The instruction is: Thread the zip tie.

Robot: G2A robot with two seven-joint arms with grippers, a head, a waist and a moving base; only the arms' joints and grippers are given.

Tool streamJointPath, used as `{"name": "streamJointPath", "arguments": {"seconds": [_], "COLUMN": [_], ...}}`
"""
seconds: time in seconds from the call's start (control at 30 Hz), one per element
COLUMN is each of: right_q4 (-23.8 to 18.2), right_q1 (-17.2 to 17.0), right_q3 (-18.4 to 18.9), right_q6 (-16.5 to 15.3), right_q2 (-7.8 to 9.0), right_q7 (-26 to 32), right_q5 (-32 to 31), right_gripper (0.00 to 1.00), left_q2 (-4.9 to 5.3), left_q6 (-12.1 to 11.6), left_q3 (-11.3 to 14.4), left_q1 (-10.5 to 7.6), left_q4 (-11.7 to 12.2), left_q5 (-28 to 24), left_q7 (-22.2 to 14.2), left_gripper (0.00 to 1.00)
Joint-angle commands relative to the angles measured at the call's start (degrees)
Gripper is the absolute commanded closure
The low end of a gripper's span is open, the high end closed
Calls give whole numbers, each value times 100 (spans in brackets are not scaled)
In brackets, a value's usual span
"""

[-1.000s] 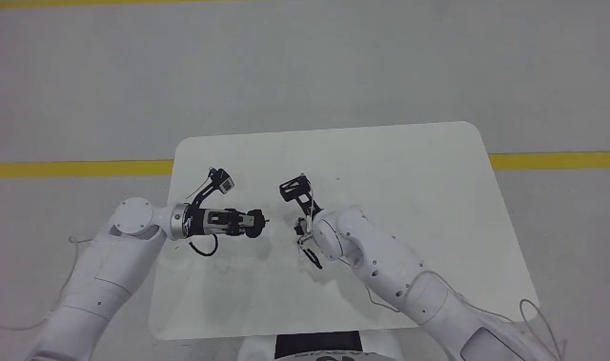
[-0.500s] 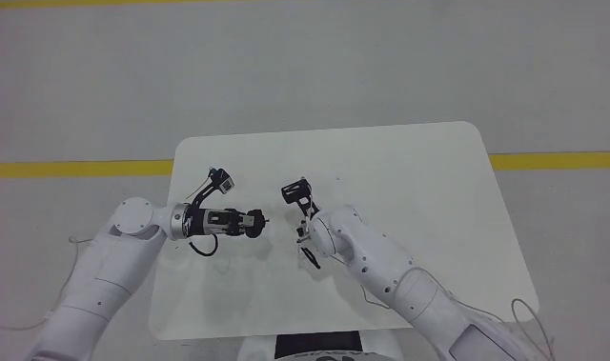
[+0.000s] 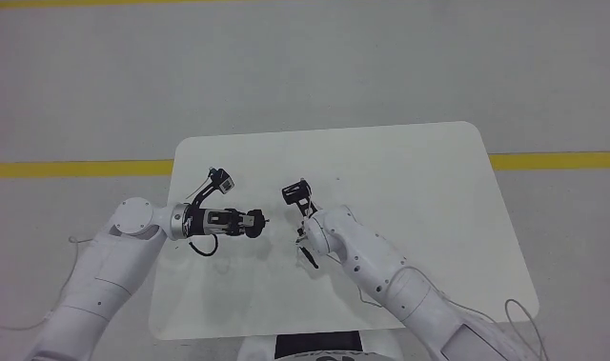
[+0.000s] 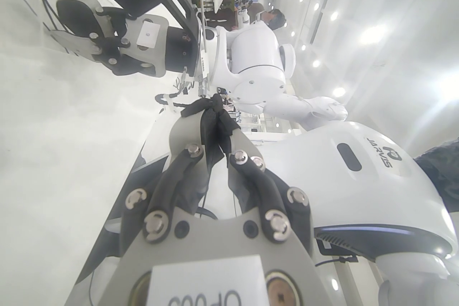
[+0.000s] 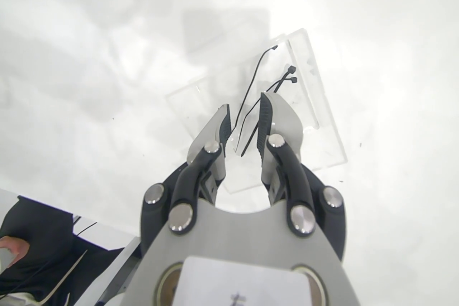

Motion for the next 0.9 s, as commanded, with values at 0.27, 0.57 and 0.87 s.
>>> {"name": "streamJointPath", "arguments": {"seconds": [0.27, 0.57, 0.87], "right_q4": [173, 203, 204], "right_q1": [6, -47, -82], "right_q3": [55, 145, 187], "right_q6": [0, 0, 0], "right_q2": [-127, -221, -283], "right_q7": [102, 162, 205], "right_q5": [-200, -373, -501], "right_gripper": [84, 93, 96], "left_q2": [0, 0, 0], "left_q6": [0, 0, 0], "left_q3": [0, 0, 0], "left_q1": [0, 0, 0], "left_q4": [0, 0, 0], "left_q5": [0, 0, 0], "left_q7": [0, 0, 0], "left_gripper": [100, 100, 100]}}
